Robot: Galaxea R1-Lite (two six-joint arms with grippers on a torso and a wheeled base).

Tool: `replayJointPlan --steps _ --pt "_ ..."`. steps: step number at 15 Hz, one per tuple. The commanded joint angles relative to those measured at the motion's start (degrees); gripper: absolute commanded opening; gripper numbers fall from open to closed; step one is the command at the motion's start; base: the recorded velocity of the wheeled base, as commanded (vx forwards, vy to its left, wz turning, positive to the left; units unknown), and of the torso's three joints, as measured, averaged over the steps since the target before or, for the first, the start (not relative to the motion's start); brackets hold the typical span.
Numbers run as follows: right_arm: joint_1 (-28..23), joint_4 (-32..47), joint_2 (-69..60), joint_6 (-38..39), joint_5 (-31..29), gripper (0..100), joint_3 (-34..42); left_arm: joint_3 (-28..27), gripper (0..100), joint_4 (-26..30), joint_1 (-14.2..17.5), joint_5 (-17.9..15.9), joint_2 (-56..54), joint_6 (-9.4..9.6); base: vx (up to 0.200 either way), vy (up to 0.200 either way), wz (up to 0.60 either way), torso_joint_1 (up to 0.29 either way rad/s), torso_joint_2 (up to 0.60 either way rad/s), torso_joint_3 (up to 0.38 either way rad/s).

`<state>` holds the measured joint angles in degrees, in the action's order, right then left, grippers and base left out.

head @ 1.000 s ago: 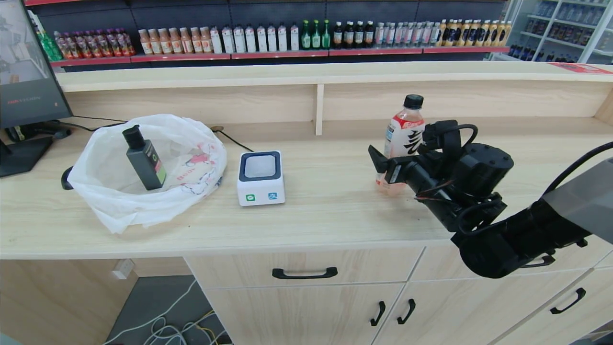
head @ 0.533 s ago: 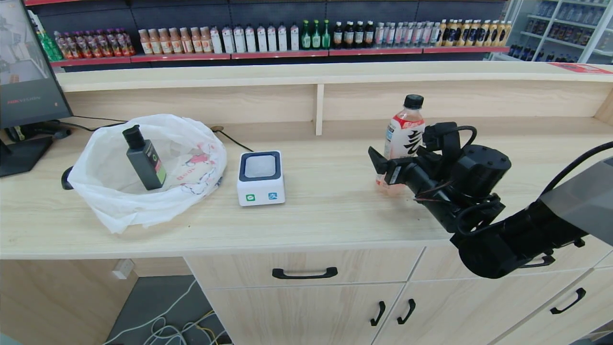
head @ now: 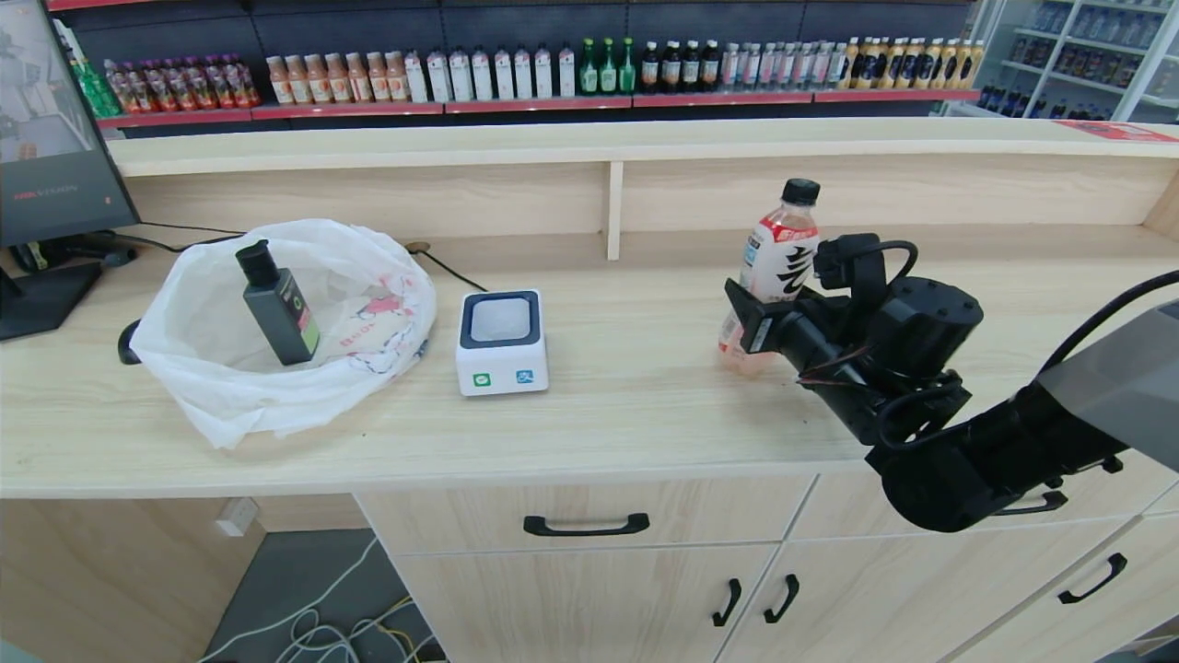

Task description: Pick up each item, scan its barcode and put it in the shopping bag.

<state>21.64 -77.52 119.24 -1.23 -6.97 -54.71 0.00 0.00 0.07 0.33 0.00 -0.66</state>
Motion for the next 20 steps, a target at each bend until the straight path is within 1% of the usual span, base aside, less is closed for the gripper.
replayJointPlan --steps 1,8,11,15,16,18,20 --pt "-0.2 -0.1 -0.2 0.0 0.4 0 -0.1 0.0 100 0.0 0.0 0.0 0.0 -0.04 0.0 0.0 0.0 0.0 0.0 0.0" --pt "-0.2 1.2 -2.4 -0.1 0.5 0 -1.8 0.0 100 0.0 0.0 0.0 0.0 -0.04 0.0 0.0 0.0 0.0 0.0 0.0" --pt "0.6 6.9 -7.3 -1.2 0.6 0 -2.1 0.0 100 0.0 0.0 0.0 0.0 -0.04 0.0 0.0 0.0 0.0 0.0 0.0" --pt "2.9 13.7 -14.8 -3.5 0.6 0 -1.5 0.0 100 0.0 0.0 0.0 0.0 -0.04 0.0 0.0 0.0 0.0 0.0 0.0" --pt "3.9 15.3 -17.7 -3.6 0.6 0 -0.3 0.0 100 0.0 0.0 0.0 0.0 -0.04 0.0 0.0 0.0 0.0 0.0 0.0" --pt "4.6 15.4 -21.2 -5.3 0.6 0 3.9 0.0 100 0.0 0.0 0.0 0.0 -0.04 0.0 0.0 0.0 0.0 0.0 0.0" --pt "7.0 15.4 -25.9 -6.5 0.1 0 10.6 0.0 100 0.0 0.0 0.0 0.0 0.04 0.0 0.0 0.0 0.0 0.0 0.0"
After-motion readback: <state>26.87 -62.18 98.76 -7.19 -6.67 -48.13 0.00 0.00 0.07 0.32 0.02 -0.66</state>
